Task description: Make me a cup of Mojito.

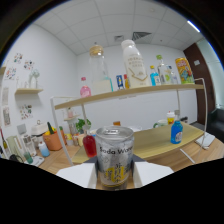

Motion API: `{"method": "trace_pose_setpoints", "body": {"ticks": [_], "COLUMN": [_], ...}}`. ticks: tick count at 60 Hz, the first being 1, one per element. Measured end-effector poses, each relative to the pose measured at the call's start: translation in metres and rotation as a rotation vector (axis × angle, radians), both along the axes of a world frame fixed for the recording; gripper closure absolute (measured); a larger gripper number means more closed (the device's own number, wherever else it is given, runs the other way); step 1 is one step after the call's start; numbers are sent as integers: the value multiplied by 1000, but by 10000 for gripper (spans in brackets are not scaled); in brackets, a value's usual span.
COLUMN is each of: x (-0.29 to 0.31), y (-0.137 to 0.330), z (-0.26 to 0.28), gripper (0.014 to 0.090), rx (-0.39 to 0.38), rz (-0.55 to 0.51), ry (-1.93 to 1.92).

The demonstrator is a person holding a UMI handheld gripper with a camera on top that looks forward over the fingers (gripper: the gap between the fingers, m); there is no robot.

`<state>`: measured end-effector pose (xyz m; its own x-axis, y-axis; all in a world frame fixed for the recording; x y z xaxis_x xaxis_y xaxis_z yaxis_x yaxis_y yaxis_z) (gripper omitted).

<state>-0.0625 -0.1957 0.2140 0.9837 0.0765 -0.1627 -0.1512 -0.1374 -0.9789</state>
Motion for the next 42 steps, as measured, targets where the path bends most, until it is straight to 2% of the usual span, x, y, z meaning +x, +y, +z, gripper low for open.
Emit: {"method": "trace_pose_setpoints", "body": {"ticks": [8, 20, 32, 42], "x": [-10, -15, -19, -21], "y": [7, 12, 9, 7], "z": [-57, -113, -132, -132], "gripper": [542, 541, 539, 520], "rx": [-89, -178, -196, -162], "rz": [15, 21, 31, 33], "ry": [-56, -83, -97, -127]}}
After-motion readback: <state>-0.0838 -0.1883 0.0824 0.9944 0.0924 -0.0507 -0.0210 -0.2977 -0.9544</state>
